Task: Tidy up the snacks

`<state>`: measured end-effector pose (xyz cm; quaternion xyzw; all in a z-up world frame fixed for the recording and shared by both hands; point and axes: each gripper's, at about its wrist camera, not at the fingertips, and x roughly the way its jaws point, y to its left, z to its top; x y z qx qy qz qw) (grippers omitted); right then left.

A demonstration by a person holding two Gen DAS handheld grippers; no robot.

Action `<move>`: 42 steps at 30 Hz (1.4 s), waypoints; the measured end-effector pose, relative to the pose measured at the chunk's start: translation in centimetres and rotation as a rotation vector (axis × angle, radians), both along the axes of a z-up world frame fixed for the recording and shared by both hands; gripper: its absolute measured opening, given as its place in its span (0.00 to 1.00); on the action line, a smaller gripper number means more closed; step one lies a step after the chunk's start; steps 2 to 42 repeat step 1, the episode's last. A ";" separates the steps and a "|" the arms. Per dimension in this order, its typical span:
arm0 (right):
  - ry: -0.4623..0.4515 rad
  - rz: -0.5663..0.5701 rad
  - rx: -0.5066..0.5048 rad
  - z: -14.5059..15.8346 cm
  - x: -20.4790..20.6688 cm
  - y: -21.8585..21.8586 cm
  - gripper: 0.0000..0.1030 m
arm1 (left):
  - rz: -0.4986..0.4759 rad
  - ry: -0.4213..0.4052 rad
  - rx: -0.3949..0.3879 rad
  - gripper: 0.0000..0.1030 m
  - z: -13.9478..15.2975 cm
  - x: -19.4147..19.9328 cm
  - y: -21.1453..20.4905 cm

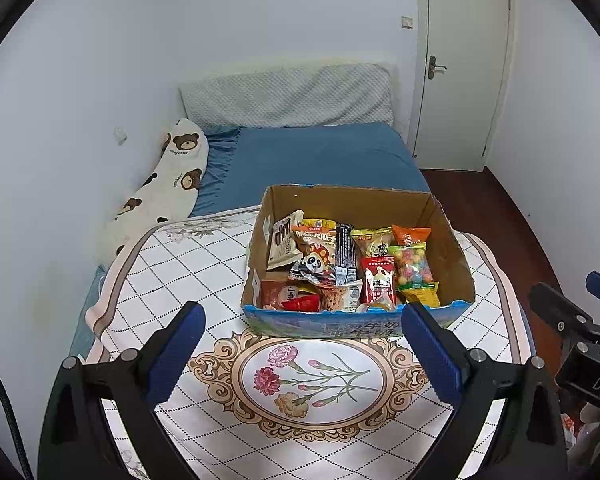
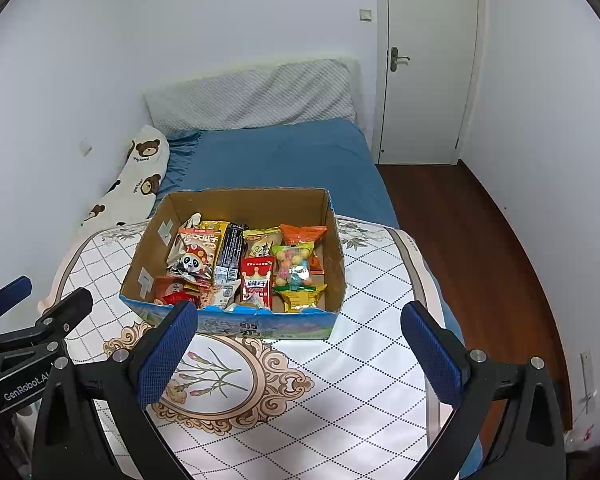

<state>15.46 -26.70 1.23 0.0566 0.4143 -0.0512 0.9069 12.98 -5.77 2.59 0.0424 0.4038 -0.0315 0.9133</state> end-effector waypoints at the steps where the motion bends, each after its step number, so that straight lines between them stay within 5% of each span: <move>1: -0.001 0.000 0.001 0.0 0.0 0.0 1.00 | 0.000 -0.001 -0.001 0.98 0.0 0.0 0.0; 42: -0.001 0.000 0.001 0.0 0.0 0.0 1.00 | 0.000 -0.001 -0.001 0.98 0.0 0.0 0.0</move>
